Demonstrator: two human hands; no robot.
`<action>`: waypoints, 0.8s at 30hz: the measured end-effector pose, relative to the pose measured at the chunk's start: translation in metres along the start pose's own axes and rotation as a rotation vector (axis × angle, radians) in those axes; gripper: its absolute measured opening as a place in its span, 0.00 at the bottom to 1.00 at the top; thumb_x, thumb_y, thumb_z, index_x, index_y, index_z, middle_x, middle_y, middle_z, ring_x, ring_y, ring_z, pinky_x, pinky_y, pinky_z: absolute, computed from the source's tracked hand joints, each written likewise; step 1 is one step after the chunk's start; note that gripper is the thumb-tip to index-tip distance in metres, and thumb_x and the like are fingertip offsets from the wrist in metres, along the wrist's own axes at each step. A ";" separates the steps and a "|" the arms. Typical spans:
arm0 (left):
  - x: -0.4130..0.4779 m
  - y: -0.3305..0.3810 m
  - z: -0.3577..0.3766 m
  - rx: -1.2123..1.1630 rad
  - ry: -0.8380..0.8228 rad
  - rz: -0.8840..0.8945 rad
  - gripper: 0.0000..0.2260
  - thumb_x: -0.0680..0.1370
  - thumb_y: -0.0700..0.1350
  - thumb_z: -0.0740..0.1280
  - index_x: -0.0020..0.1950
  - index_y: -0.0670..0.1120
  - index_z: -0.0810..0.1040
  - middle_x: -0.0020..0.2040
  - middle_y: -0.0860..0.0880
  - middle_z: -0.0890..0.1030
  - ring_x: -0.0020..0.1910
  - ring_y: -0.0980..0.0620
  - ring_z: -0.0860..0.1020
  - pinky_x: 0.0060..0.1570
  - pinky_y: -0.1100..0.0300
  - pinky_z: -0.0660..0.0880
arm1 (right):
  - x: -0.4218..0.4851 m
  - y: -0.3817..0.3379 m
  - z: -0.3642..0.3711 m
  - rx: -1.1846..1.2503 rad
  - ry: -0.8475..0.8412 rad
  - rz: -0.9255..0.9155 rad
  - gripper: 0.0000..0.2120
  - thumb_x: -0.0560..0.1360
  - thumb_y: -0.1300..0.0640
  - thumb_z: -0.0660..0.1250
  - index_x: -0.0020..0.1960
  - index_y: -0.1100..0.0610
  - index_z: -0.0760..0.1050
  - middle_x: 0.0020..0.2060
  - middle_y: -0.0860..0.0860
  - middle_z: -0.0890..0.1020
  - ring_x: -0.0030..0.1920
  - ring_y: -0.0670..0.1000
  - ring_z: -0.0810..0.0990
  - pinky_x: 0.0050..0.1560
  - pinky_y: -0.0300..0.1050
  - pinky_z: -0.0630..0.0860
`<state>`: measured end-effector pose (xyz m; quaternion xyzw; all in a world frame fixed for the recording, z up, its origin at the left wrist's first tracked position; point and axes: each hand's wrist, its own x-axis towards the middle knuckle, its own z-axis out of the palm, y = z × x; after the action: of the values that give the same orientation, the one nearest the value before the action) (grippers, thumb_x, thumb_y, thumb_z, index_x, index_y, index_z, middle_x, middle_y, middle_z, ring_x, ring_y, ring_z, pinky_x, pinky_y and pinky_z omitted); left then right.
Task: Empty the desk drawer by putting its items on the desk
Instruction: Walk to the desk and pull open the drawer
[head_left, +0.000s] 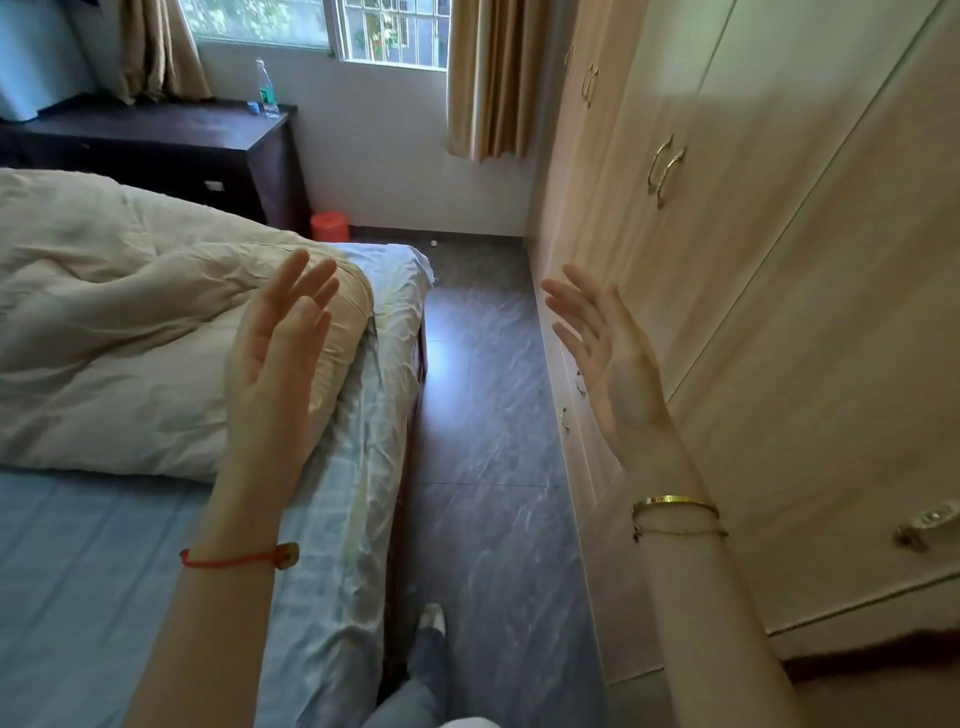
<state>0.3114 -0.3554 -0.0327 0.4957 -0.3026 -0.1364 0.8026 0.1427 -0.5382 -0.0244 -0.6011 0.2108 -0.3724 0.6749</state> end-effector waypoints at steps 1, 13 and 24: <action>0.018 -0.008 0.000 -0.010 0.011 -0.001 0.22 0.80 0.43 0.59 0.75 0.42 0.67 0.72 0.42 0.75 0.71 0.48 0.74 0.72 0.54 0.69 | 0.019 0.004 0.003 -0.002 0.003 0.002 0.23 0.84 0.48 0.48 0.73 0.55 0.68 0.66 0.50 0.78 0.69 0.46 0.74 0.74 0.50 0.65; 0.226 -0.089 0.006 -0.045 -0.027 -0.087 0.19 0.77 0.47 0.61 0.69 0.50 0.73 0.68 0.48 0.79 0.69 0.53 0.77 0.72 0.56 0.69 | 0.214 0.043 0.027 0.012 0.089 0.015 0.23 0.84 0.48 0.47 0.73 0.56 0.68 0.66 0.51 0.78 0.69 0.46 0.74 0.74 0.47 0.66; 0.379 -0.188 0.031 -0.026 -0.045 -0.172 0.18 0.79 0.47 0.60 0.69 0.49 0.74 0.66 0.49 0.80 0.69 0.52 0.77 0.74 0.51 0.66 | 0.382 0.096 0.007 0.011 0.129 0.054 0.23 0.84 0.48 0.48 0.73 0.56 0.68 0.66 0.52 0.78 0.69 0.48 0.74 0.74 0.50 0.66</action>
<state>0.6026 -0.6629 -0.0553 0.5064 -0.2750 -0.2200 0.7871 0.4132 -0.8224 -0.0538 -0.5663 0.2679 -0.3934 0.6729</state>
